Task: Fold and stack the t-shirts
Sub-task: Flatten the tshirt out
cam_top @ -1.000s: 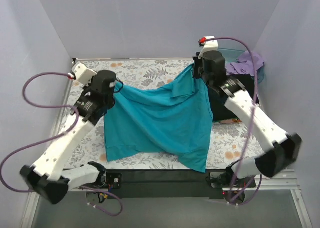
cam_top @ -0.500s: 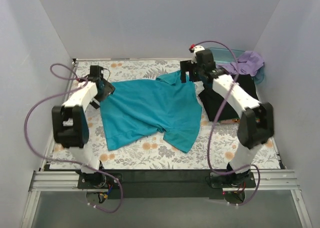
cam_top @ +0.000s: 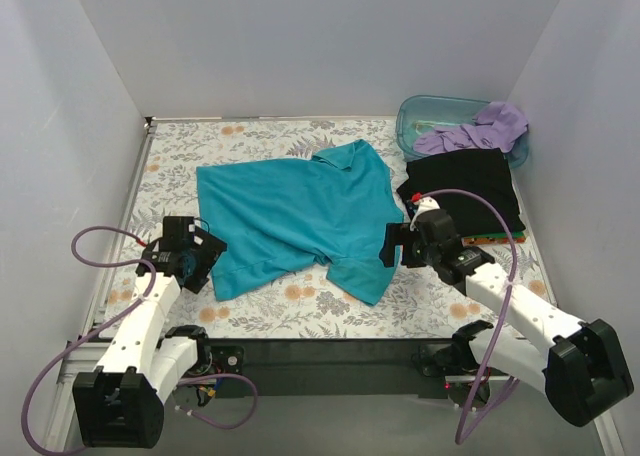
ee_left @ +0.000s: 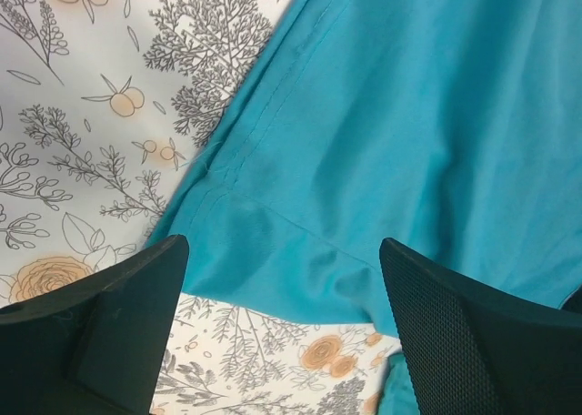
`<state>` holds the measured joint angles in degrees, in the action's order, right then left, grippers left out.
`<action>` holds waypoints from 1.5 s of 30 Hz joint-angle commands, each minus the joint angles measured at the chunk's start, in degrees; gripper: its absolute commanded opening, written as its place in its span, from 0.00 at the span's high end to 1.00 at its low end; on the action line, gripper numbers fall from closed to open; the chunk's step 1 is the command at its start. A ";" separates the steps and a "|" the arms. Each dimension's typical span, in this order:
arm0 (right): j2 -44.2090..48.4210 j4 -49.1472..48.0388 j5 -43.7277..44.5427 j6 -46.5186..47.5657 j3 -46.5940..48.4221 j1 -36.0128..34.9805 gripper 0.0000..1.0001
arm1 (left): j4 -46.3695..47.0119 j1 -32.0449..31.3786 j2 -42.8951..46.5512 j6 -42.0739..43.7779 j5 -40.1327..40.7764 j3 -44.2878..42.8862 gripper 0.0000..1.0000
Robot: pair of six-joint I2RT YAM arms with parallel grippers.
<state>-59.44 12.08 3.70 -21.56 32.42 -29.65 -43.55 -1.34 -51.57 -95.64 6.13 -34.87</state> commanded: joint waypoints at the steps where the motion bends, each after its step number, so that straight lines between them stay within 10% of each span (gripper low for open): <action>1: 5.29 -3.73 -1.15 -4.19 -2.80 -0.15 0.02 | 0.13 -0.24 1.21 -2.53 -1.83 0.68 0.22; 8: 8.02 -3.73 -0.63 -4.45 -5.53 -0.23 0.01 | 2.68 -0.24 -4.58 -3.15 -3.58 3.23 0.39; 26: 6.00 -3.73 0.86 -4.72 -6.06 -0.15 0.02 | 2.67 -0.41 -8.37 -6.85 1.88 4.45 0.45; 32: 5.04 -3.73 1.39 -4.54 -5.97 -0.15 0.02 | 4.09 -0.50 -9.08 -5.79 0.90 5.08 0.67; 45: 5.04 -3.64 2.10 -4.45 -6.50 -0.15 0.02 | 3.47 -1.03 -13.20 -7.02 4.94 4.90 0.61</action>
<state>-54.85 10.09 4.58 -25.61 26.33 -29.65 -39.83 -2.11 -63.59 -102.00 8.08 -30.00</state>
